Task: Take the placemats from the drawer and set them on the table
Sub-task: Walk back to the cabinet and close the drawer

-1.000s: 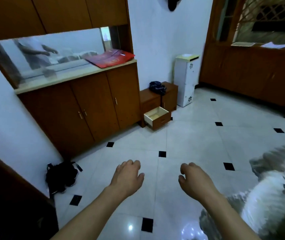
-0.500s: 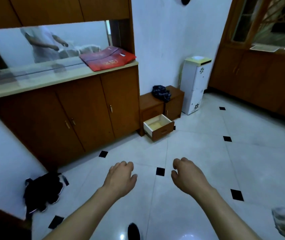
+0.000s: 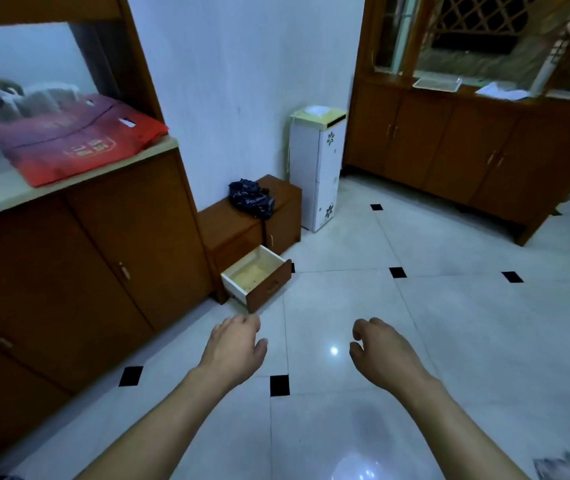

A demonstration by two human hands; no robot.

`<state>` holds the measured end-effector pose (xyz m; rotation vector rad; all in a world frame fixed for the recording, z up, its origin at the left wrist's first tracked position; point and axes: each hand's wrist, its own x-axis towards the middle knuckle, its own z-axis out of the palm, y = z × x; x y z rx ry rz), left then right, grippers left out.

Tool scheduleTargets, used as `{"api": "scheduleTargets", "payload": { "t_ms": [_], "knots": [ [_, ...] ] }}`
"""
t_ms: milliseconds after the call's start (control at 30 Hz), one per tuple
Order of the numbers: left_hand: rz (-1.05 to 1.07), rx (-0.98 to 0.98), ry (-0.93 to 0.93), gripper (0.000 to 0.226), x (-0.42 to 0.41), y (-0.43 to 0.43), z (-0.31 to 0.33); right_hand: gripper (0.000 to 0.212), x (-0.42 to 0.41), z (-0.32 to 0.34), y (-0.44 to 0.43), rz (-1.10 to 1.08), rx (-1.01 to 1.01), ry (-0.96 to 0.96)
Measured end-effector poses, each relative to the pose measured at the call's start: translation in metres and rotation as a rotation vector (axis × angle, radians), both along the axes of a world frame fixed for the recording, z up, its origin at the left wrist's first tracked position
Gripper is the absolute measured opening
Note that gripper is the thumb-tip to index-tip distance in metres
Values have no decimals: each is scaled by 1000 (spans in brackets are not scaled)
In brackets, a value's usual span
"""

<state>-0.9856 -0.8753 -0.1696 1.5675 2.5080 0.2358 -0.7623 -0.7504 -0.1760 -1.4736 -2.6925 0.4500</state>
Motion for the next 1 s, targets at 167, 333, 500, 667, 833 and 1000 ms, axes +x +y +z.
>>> {"api": "scheduleTargets", "payload": {
  "t_ms": [167,333,500,667,833,1000],
  "knots": [
    [10,-53,13,28,-42,103,-22,21,-41,-28,114,31,-40,-12],
    [107,-89,-8,31,-86,198,-38,19,-107,-35,235,184,-38,-4],
    [212,-93,-10,33,-126,268,-40,15,-186,-28,323,389,-31,-26],
    [289,-106,-12,33,-185,329,-63,11,-277,-44,390,539,-47,-29],
    [290,-96,-49,34,-260,402,-110,16,-353,-80,457,563,-103,-64],
    [297,-88,-104,35,-320,474,-146,12,-406,-120,527,526,-171,-131]
  ]
}}
